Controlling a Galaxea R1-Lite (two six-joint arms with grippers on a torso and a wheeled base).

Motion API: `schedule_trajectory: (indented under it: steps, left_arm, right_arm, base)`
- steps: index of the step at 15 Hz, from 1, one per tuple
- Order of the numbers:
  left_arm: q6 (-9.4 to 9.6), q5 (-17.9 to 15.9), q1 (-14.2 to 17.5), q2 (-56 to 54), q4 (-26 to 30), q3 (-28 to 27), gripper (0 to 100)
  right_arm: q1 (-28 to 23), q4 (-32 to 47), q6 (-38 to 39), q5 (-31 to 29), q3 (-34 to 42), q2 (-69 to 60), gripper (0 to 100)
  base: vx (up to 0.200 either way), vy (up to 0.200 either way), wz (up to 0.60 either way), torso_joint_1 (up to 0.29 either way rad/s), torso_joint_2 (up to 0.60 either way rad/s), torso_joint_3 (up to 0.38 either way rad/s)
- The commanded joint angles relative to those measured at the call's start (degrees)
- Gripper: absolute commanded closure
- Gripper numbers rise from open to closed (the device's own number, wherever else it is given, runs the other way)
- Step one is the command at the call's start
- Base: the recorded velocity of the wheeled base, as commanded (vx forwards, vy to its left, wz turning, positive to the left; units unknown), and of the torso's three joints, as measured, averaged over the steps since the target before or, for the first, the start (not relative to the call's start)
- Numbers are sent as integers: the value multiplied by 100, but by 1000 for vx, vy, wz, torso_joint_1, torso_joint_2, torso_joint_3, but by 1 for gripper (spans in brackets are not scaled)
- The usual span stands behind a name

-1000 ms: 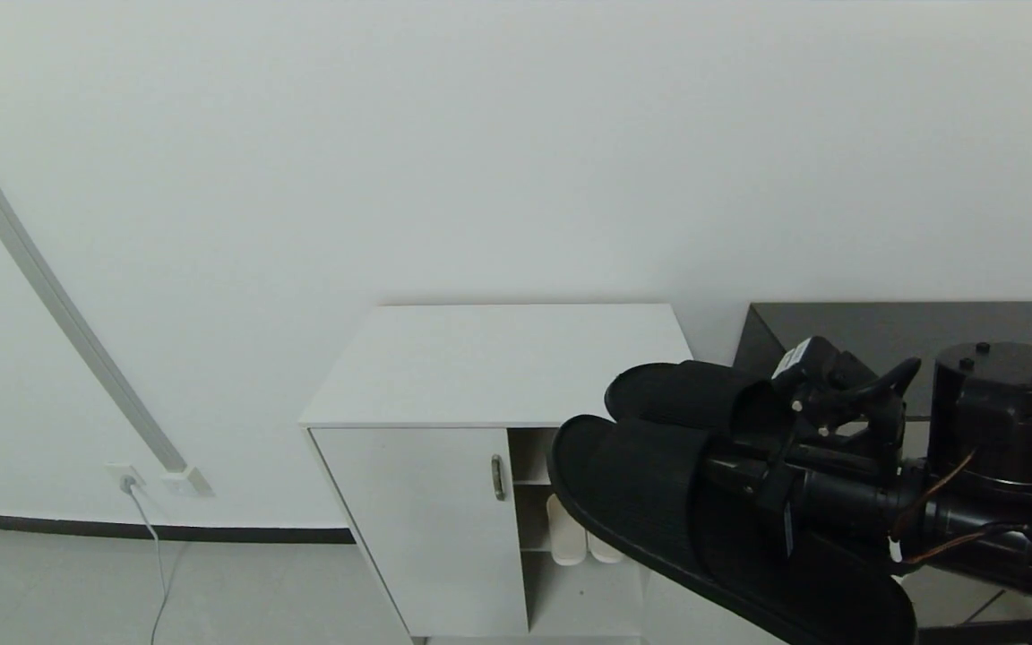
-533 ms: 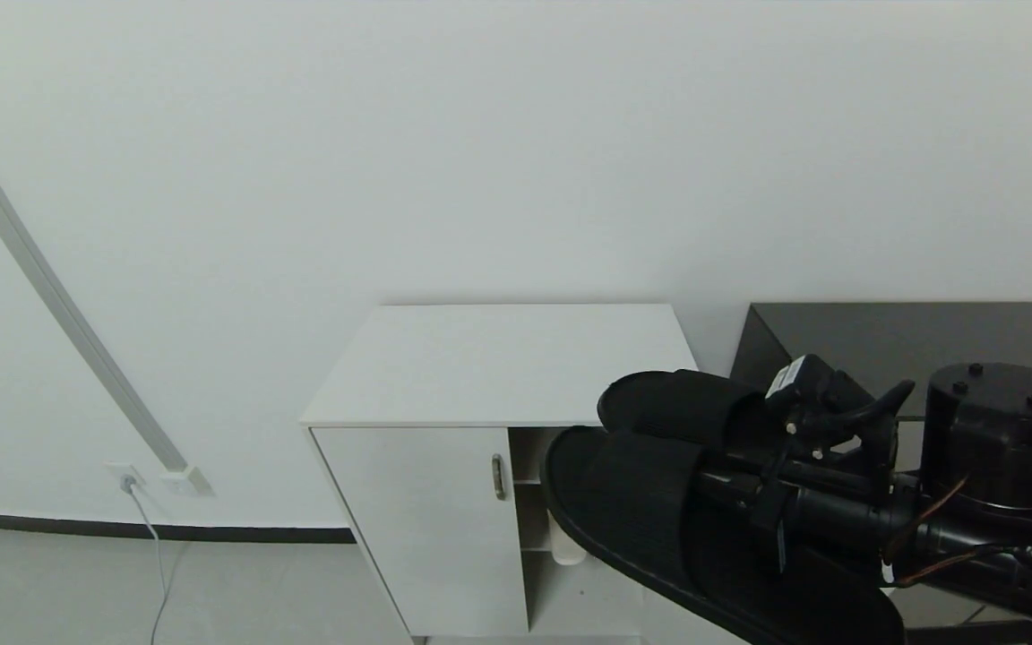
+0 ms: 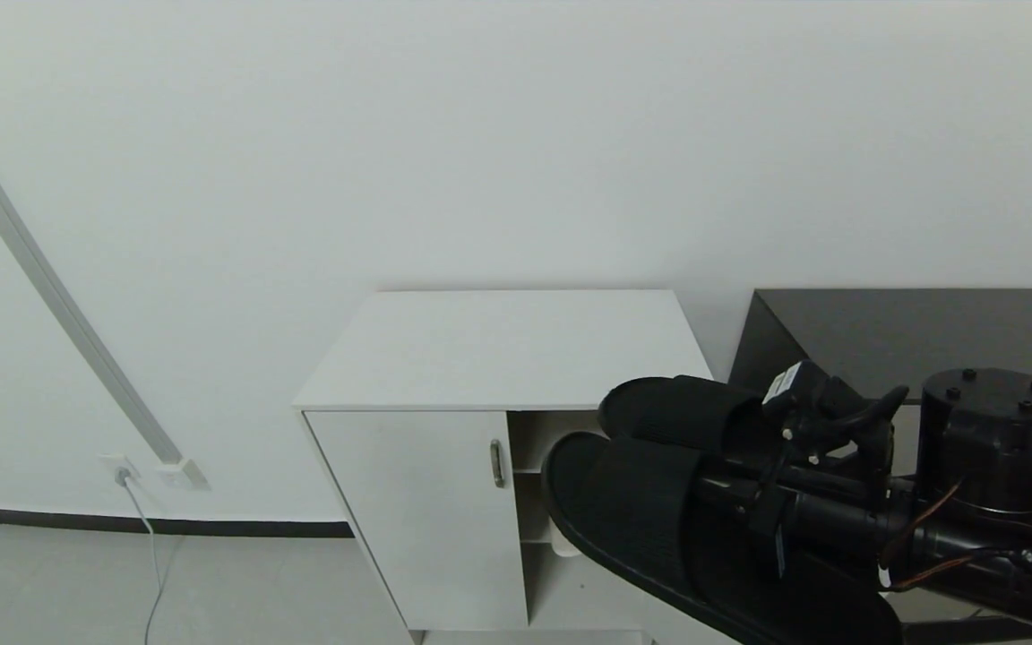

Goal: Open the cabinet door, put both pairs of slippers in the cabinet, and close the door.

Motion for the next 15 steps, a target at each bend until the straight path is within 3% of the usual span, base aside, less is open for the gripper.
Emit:
schedule_trajectory:
  steps: [1,15]
  left_arm:
    - [-2,0,0,-1,1,0,100]
    - [-2,0,0,-1,1,0,100]
  right_arm:
    - [2,-4,-2,-1,-2,42,100]
    - [2,-13,-11,8,24,103,100]
  base:
    - [0,0,0,-149,330,188]
    - [0,0,0,-180,418,242]
